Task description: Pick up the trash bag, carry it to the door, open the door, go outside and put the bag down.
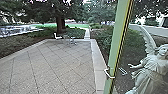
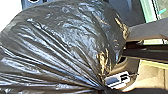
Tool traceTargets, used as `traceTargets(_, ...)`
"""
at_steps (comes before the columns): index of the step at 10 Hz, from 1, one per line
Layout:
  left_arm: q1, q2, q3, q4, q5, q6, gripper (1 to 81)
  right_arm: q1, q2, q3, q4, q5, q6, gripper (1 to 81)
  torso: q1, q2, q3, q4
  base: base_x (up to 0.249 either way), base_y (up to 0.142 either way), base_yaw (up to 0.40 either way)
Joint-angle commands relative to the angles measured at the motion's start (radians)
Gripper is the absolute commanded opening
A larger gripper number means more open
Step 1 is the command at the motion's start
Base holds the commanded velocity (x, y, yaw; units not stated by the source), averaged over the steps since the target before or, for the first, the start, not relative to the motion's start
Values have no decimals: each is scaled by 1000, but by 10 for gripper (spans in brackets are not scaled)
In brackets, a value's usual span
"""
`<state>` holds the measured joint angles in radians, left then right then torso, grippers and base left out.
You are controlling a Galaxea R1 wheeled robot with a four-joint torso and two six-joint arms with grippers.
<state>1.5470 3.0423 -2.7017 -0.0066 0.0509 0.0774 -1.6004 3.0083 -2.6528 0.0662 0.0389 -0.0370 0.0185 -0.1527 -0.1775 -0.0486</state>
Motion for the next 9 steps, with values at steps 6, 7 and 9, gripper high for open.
traceTargets(6,-41,6,6,5,60,4,10,38,2,2,-2,-57,-3,811,1,1,0,0,90,0,0)
traceTargets(7,-41,6,6,5,60,4,10,38,0,2,-3,-57,-3,811,1,2,0,0,93,0,0)
traceTargets(9,-41,7,6,5,60,4,10,36,0,1,-2,-59,-3,811,0,1,0,0,93,0,0)
